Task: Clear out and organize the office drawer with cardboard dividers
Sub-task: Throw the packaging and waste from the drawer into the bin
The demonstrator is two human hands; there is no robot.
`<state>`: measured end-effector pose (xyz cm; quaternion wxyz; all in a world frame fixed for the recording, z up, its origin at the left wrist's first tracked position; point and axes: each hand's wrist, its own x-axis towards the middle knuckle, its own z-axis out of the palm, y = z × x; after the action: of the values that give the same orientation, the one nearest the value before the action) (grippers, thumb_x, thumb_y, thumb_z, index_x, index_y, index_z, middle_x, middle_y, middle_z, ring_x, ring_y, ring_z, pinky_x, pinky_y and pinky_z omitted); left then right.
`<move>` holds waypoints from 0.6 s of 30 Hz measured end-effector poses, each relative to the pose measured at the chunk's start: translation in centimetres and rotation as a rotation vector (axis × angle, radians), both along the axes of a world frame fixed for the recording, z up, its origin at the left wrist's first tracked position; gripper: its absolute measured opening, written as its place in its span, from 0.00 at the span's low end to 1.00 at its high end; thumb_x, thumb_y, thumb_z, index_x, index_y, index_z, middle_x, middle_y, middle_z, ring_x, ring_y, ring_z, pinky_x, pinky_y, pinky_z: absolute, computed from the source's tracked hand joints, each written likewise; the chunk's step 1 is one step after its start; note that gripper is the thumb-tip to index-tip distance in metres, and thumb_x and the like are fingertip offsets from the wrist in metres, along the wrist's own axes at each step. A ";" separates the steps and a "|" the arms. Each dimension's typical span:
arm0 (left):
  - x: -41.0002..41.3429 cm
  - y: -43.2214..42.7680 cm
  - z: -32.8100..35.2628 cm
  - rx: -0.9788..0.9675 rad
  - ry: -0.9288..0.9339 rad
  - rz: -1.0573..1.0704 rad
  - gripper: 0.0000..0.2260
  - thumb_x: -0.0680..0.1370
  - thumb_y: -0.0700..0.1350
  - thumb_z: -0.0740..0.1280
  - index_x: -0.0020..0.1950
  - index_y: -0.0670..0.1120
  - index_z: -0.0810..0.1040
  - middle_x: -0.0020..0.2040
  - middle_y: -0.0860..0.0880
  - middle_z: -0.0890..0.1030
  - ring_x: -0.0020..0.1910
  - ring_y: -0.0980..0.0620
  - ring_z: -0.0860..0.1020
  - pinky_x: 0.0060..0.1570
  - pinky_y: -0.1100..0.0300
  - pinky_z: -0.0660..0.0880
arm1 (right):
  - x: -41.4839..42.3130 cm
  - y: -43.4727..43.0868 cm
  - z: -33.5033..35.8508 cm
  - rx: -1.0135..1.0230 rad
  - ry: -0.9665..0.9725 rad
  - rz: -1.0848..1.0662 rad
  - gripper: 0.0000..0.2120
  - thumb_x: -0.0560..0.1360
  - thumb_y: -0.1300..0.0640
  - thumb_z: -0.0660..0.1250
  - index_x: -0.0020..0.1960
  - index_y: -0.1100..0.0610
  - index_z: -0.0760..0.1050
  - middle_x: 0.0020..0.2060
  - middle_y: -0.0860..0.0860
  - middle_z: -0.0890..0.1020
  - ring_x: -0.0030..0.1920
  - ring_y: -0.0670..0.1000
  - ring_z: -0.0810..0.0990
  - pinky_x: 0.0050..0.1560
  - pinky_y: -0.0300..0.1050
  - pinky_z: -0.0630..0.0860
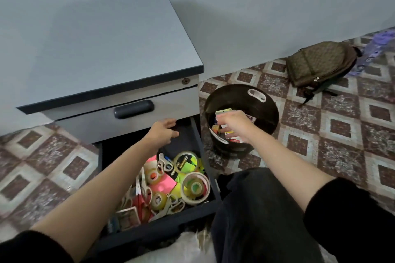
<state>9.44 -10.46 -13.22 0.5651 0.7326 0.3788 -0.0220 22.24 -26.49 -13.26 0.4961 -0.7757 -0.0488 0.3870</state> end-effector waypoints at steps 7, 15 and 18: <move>-10.2 3.8 -0.1 0.148 0.089 0.107 0.20 0.76 0.31 0.64 0.69 0.39 0.71 0.63 0.41 0.75 0.52 0.47 0.76 0.46 0.63 0.73 | -7.4 3.8 0.1 0.044 0.014 0.181 0.12 0.78 0.57 0.63 0.60 0.60 0.75 0.55 0.58 0.79 0.46 0.55 0.79 0.44 0.45 0.77; -18.9 7.0 -1.1 0.140 0.176 0.223 0.17 0.77 0.33 0.62 0.65 0.41 0.74 0.63 0.40 0.75 0.59 0.45 0.74 0.57 0.56 0.70 | -13.8 7.7 -1.5 0.021 0.055 0.306 0.08 0.77 0.60 0.64 0.53 0.60 0.79 0.45 0.57 0.80 0.35 0.52 0.77 0.35 0.41 0.76; -20.2 7.7 -2.1 0.166 0.190 0.209 0.16 0.77 0.33 0.62 0.64 0.40 0.75 0.64 0.42 0.75 0.59 0.47 0.74 0.59 0.56 0.70 | -15.3 8.8 -2.4 0.008 0.063 0.341 0.09 0.77 0.62 0.63 0.55 0.61 0.79 0.45 0.57 0.81 0.36 0.53 0.78 0.33 0.41 0.77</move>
<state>-10.78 -2.76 -15.37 0.4634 0.7282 0.5051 -0.0008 6.94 -17.67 -15.63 0.4277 -0.7416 -0.1659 0.4894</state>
